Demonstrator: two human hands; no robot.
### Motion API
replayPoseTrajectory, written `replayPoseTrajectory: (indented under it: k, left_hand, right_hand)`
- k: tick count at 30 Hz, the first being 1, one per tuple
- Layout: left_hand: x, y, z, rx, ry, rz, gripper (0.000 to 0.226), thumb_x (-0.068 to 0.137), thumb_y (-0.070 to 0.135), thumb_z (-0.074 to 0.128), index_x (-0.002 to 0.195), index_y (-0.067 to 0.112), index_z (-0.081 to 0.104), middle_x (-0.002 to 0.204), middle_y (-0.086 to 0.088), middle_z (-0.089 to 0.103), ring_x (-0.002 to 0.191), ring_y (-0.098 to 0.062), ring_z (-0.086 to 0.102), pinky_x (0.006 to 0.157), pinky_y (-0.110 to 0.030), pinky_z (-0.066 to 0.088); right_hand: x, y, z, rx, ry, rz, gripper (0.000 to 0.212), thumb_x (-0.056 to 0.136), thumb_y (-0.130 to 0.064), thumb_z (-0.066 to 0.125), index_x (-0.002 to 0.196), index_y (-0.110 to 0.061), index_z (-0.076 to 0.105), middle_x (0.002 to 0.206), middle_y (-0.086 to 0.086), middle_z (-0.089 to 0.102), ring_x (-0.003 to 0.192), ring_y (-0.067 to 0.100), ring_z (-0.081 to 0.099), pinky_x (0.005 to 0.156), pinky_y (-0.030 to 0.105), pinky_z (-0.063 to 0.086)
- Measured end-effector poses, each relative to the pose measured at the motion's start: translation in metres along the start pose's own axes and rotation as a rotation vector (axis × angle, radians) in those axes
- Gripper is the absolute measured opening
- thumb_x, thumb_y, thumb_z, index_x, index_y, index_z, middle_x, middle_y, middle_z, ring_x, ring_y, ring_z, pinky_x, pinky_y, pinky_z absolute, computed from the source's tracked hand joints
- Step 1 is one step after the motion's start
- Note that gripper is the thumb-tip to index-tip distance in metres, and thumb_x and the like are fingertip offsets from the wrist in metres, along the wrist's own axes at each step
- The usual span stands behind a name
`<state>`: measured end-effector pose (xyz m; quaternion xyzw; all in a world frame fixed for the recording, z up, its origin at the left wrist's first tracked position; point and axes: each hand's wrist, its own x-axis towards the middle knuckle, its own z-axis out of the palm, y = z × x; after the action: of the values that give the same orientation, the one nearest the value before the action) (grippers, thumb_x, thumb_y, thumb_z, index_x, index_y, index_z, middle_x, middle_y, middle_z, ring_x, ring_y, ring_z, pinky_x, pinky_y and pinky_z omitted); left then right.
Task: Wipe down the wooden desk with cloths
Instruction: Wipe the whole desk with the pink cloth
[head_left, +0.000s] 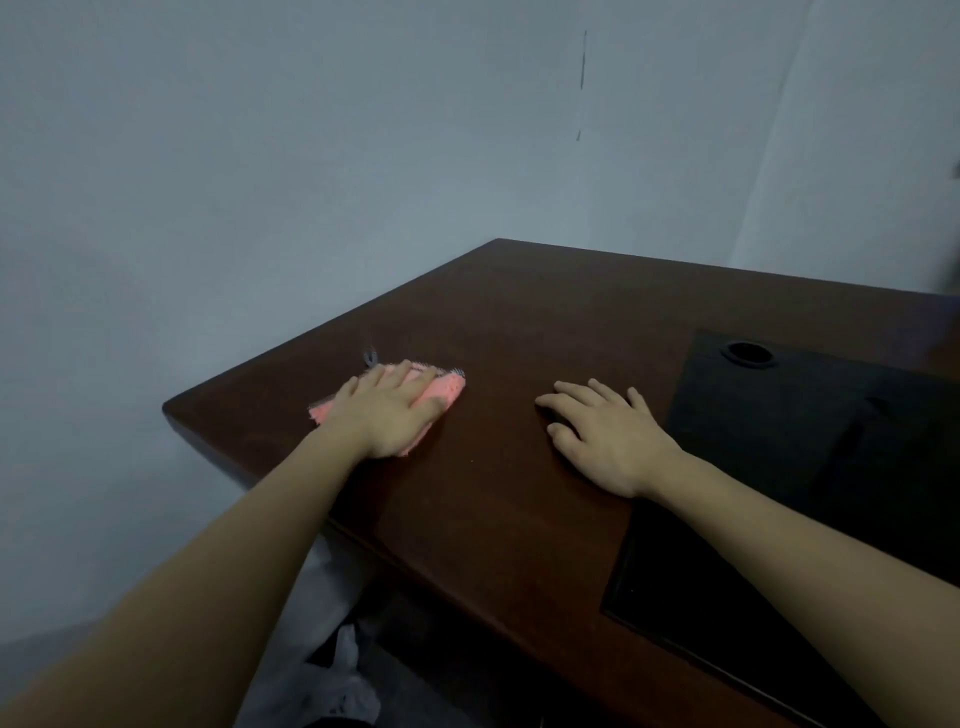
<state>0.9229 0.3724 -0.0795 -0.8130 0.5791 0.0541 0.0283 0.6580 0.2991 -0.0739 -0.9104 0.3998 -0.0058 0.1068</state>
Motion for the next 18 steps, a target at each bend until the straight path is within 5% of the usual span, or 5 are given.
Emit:
replayPoseTrajectory:
  k: [8, 15, 18]
  left_hand:
    - [-0.089, -0.026, 0.006, -0.003, -0.032, 0.266, 0.073, 0.083, 0.082, -0.005, 0.152, 0.057, -0.007, 0.165, 0.021, -0.014, 0.149, -0.002, -0.015, 0.119, -0.031, -0.01]
    - [-0.034, -0.058, 0.002, 0.002, -0.043, 0.185, 0.109, 0.058, 0.096, -0.022, 0.156, 0.05, -0.006, 0.168, 0.014, -0.009, 0.156, -0.014, -0.006, 0.122, -0.041, -0.004]
    - [0.009, -0.063, -0.002, 0.007, -0.033, 0.121, 0.091, 0.079, 0.089, -0.008, 0.158, 0.046, -0.003, 0.169, 0.011, -0.007, 0.156, -0.018, -0.004, 0.124, -0.046, -0.001]
  right_hand:
    - [0.026, -0.017, -0.013, 0.023, 0.077, -0.038, 0.045, 0.104, -0.044, 0.041, 0.148, -0.035, 0.043, 0.159, -0.008, 0.037, 0.149, 0.021, 0.029, 0.121, 0.062, 0.013]
    - [0.048, -0.052, 0.006, 0.055, 0.005, -0.058, 0.049, 0.107, -0.045, 0.034, 0.155, -0.037, 0.031, 0.167, -0.007, 0.019, 0.156, 0.028, 0.008, 0.119, 0.067, 0.003]
    - [0.048, -0.052, 0.01, 0.039, 0.025, -0.05, 0.049, 0.107, -0.045, 0.03, 0.155, -0.038, 0.03, 0.167, -0.008, 0.018, 0.156, 0.028, 0.007, 0.12, 0.068, 0.002]
